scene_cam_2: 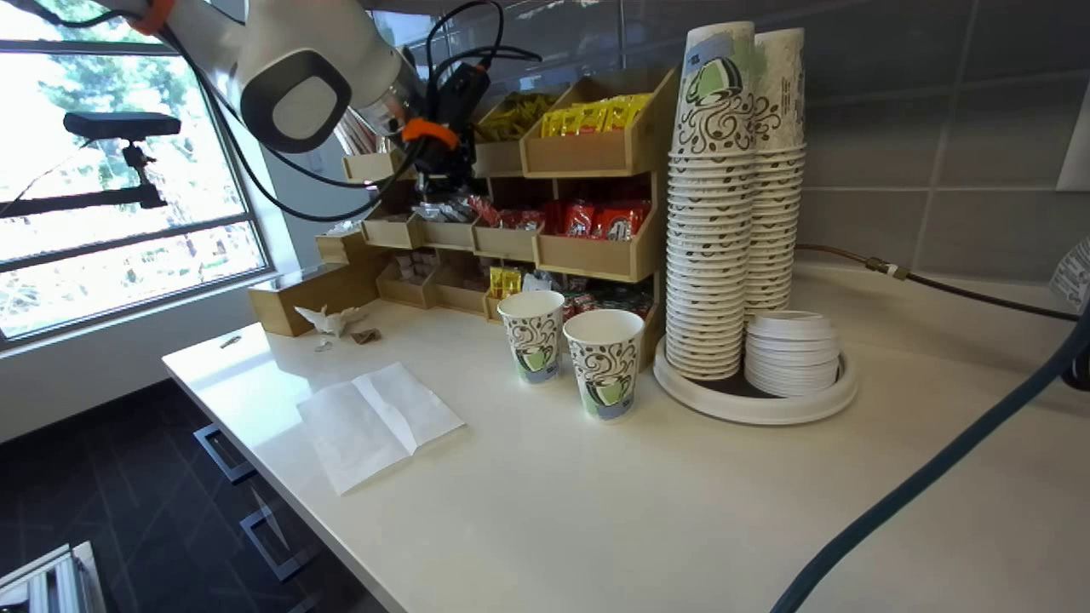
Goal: Pick up the red sachet from the counter and put it on the wooden stand.
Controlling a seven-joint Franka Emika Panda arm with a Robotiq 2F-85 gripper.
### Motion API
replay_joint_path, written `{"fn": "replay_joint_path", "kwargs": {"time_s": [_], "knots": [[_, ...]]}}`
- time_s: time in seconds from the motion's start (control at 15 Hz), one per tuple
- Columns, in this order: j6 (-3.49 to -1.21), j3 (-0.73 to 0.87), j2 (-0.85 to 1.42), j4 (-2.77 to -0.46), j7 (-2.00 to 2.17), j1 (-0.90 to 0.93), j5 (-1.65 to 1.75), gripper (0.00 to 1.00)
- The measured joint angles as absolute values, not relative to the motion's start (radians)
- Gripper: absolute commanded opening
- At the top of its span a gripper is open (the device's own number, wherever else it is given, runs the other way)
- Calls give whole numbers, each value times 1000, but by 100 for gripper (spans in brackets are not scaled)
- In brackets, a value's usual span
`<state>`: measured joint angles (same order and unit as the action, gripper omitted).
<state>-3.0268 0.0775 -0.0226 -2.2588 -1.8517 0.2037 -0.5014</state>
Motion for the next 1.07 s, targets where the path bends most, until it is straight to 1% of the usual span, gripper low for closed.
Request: {"fn": "replay_joint_path", "kwargs": {"time_s": [0.6,0.67,0.73,0.87,1.07], "knots": [[-3028,74,5,-2230,-1940,210,-628,0],[-3028,74,8,-2230,-1940,209,-631,25],[-3028,75,11,-2230,-1940,209,-633,28],[-3026,76,17,-2230,-1940,206,-634,38],[-3016,76,26,-2231,-1940,203,-634,60]]}}
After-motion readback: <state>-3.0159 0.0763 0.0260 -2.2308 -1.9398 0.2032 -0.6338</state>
